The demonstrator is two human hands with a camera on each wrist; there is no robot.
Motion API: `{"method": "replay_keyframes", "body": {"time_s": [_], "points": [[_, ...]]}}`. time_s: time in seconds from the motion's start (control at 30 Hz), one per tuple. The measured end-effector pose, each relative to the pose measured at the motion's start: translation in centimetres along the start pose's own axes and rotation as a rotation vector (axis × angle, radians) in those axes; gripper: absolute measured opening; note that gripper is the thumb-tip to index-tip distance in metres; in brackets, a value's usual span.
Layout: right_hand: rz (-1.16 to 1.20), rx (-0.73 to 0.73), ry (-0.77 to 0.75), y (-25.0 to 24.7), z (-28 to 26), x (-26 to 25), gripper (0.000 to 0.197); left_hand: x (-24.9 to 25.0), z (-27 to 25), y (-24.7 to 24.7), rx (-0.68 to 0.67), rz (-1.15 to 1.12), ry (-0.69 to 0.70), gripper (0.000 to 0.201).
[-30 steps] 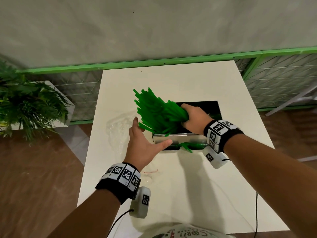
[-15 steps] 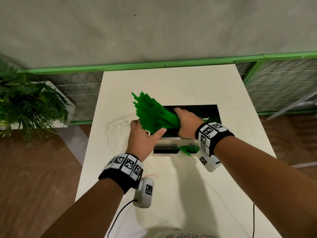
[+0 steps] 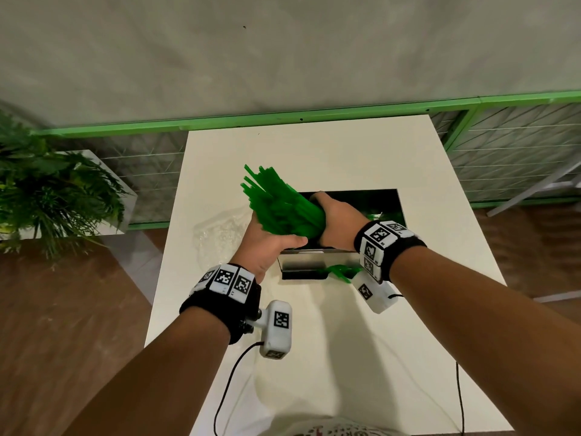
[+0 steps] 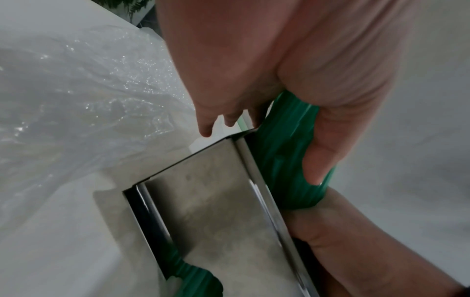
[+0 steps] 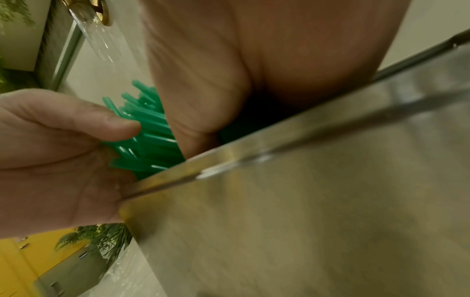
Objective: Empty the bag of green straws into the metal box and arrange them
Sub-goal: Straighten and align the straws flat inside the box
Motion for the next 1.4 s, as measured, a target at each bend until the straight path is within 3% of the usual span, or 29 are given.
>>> {"method": "replay_keyframes", "body": {"time_s": [0.13,0.37,0.73,1.27,1.4], "points": [[0.036,0.017,-0.051,0.0,0.2,-1.1,0.078,0.5,0.0,0.1,0.004,-0.017,0.035,0.067],[0.117,-0.028,0.028,-1.8,0.1,-1.2,0.056,2.2,-0.3,1.1,0.013,-0.101,0.106,0.073],[0.088,0.047,-0.056,-3.0,0.2,-3.5,0.097,3.5,-0.1,1.6,0.034,-0.284,0.045,0.085],[0.193,0.145,-0.026,-1.1,-0.8,-2.8,0.080,2.1,0.4,2.4,-0.008,-0.247,-0.037,0.085],[0.244,0.166,-0.005,-1.1,-0.9,-2.4,0.068,2.2,0.6,2.7,-0.018,-0.218,-0.051,0.082]]}}
Point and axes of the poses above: each hand's wrist, its own z-axis towards the middle knuckle, its own y-axis out of the palm, x = y × z, the point moved 1 cm from there along z, towards the middle knuckle, and after that the axes turned 10 degrees about x, right-handed, at the moved point
